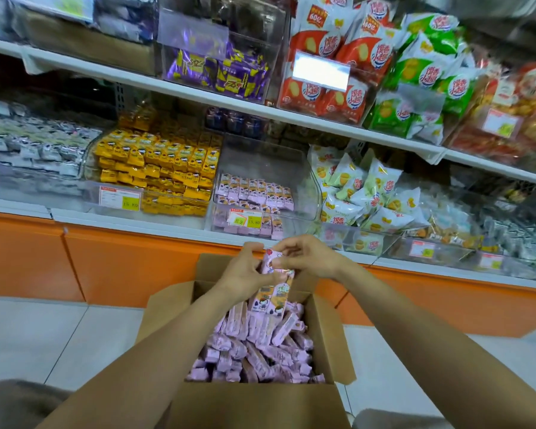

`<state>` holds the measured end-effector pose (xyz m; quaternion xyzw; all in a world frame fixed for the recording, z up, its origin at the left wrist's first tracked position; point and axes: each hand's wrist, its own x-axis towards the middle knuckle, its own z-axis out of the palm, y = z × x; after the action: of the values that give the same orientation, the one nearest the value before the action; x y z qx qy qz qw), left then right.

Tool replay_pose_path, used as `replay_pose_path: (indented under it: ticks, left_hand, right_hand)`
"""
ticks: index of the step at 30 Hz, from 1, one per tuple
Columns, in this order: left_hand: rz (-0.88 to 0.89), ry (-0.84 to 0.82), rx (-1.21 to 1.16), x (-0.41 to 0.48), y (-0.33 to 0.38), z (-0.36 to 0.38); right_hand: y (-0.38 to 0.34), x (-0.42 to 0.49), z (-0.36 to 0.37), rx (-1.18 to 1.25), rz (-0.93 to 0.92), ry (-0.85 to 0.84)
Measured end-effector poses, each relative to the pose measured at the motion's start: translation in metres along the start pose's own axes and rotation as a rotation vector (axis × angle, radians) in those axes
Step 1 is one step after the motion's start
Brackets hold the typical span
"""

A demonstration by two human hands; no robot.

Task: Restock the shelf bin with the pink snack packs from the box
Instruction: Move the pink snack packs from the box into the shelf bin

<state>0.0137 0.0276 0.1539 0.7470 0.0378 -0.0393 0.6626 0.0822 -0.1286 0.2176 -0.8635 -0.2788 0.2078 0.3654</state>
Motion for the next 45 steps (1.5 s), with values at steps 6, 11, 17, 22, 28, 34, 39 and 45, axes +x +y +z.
replay_pose_path:
  ticks: [6,11,17,22,28,34,39,45]
  left_hand:
    - [0.576,0.327,0.671,0.036,0.023,-0.032]
    - [0.621,0.245,1.066,0.079,0.003,-0.059]
    - [0.791,0.294,1.147,0.103,-0.031,-0.071]
    - [0.886,0.336,1.172,0.113,-0.04,-0.072]
    - [0.909,0.354,1.151,0.113,-0.04,-0.073]
    - [0.871,0.322,1.164,0.111,-0.039,-0.074]
    - [0.834,0.328,1.174,0.11,-0.038,-0.072]
    - [0.838,0.348,1.207,0.109,-0.038,-0.073]
  right_hand:
    - [-0.047,0.045,-0.094,-0.164,-0.056,0.298]
    - [-0.042,0.101,-0.12,-0.528,0.012,0.377]
    - [-0.03,0.16,-0.119,-0.819,0.133,0.194]
    - [-0.02,0.2,-0.112,-0.978,0.267,0.029]
    - [-0.018,0.223,-0.106,-1.079,0.356,-0.075]
    - [0.004,0.224,-0.087,-1.08,0.369,-0.102]
    - [0.013,0.211,-0.092,-1.009,0.352,-0.058]
    - [0.02,0.2,-0.086,-0.897,0.296,0.092]
